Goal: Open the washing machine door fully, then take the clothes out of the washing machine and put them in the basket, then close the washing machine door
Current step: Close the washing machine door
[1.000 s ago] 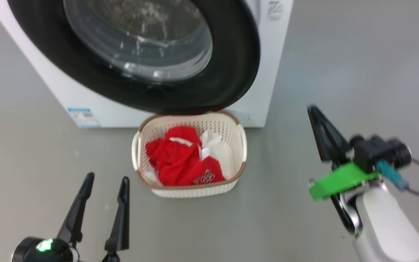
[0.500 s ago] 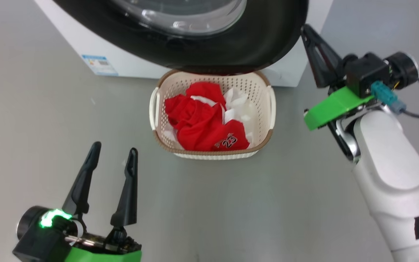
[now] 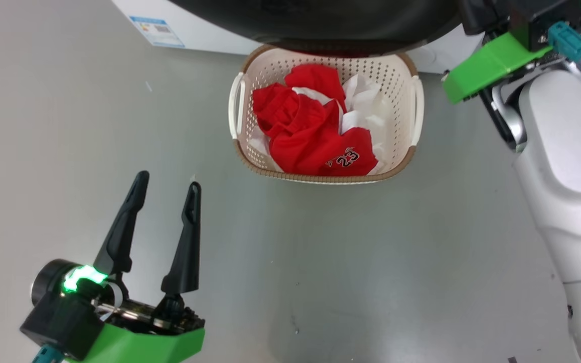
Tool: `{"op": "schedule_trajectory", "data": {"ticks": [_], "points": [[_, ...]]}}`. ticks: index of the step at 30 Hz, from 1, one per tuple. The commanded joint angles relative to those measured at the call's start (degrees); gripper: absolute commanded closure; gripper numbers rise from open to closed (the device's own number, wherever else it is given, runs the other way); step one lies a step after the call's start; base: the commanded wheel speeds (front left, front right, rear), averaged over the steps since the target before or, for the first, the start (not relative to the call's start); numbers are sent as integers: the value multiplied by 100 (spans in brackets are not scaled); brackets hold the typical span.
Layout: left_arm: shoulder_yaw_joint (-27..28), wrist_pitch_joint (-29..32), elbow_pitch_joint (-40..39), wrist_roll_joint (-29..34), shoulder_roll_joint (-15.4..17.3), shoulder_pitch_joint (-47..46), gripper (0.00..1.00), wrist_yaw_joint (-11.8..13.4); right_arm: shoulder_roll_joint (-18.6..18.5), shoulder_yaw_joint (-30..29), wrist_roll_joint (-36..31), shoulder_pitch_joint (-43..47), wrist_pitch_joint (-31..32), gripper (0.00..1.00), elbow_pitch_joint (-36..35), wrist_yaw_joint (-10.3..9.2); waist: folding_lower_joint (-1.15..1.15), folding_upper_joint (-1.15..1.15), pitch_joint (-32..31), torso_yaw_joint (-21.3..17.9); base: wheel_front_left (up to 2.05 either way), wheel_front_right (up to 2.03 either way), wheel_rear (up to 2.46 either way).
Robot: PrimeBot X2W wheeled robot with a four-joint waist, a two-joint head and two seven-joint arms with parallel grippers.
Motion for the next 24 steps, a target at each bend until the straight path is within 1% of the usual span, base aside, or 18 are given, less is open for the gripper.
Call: {"op": "schedule_trajectory", "data": {"ticks": [1, 6, 14, 18, 19, 24], "points": [[164, -44, -110, 46, 62, -91, 0, -27, 84, 46, -86, -143, -32, 100, -73, 17, 0, 0, 182, 137, 0, 0, 0], [115, -44, -60, -2, 35, -157, 0, -60, 1, -9, -239, -528, -32, 100, 106, 17, 0, 0, 316, 175, 0, 0, 0], [-6, -44, 10, -45, 15, -313, 0, -103, -159, -96, -561, -1184, -32, 100, 584, 17, 0, 0, 529, 280, 0, 0, 0], [-39, -44, 42, -79, 10, -390, 0, -116, -217, -317, -770, -1604, -32, 100, 769, 17, 0, 0, 635, 365, 0, 0, 0], [-43, -44, 60, -90, 9, -414, 0, -121, -212, -460, -876, -1747, -32, 100, 819, 17, 0, 0, 664, 397, 0, 0, 0], [-39, -44, 104, -114, 5, -445, 0, -129, -153, -680, -1021, -1847, -32, 100, 888, 17, 0, 0, 688, 447, 0, 0, 0]]}}
